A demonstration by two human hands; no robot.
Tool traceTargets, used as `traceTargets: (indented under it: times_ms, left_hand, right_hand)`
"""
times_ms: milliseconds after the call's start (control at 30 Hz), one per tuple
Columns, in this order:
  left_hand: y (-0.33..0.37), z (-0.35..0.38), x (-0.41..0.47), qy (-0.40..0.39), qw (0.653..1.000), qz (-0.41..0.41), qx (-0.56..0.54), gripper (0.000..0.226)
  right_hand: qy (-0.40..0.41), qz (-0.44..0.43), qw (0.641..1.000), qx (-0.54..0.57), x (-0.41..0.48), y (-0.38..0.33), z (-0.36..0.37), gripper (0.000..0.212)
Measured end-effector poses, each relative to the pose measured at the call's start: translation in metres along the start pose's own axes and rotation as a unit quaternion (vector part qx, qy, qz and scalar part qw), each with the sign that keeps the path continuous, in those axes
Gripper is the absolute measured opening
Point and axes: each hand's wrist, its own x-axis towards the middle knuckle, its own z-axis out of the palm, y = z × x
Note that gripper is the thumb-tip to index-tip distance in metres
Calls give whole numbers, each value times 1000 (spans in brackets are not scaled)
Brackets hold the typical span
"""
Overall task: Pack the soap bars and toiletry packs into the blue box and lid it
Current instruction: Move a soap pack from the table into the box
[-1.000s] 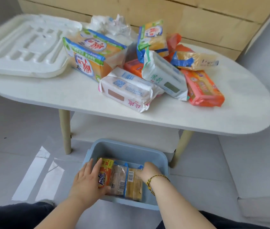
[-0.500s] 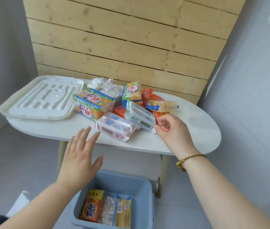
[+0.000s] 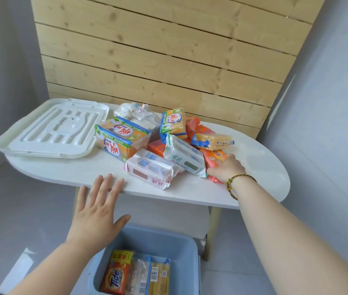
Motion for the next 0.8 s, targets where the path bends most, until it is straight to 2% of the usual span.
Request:
traceTargets:
  times_ms: [100, 200, 333, 433, 533, 600, 667, 800]
  left_hand:
    - [0, 1, -1, 8, 1000, -1, 1, 74]
    - [-3, 4, -3, -3, 999, -13, -29, 80]
    - [3, -1, -8, -42, 998, -39, -27, 81]
    - [11, -6, -16, -29, 997, -39, -58, 78]
    - [19, -9, -30, 18, 996, -2, -84, 70]
    - [20, -5, -39, 60, 994, 31, -90, 60]
    - [17, 2, -49, -1, 992, -2, -123, 54]
    - [-6, 34, -63, -169, 965, -131, -153, 60]
  right_hand:
    - [11, -8, 1000, 15, -7, 9, -1, 72]
    - [13, -22, 999, 37, -24, 24, -3, 81]
    - [7, -41, 994, 96, -52, 44, -2, 83]
    - [15, -58, 988, 140, -74, 55, -4, 66]
    - [8, -91, 974, 207, -96, 62, -7, 42]
    - [-18, -116, 961, 251, -112, 64, -8, 45]
    - [-58, -136, 954, 263, -127, 64, -5, 50]
    - [-158, -146, 952, 217, -144, 59, 24, 58]
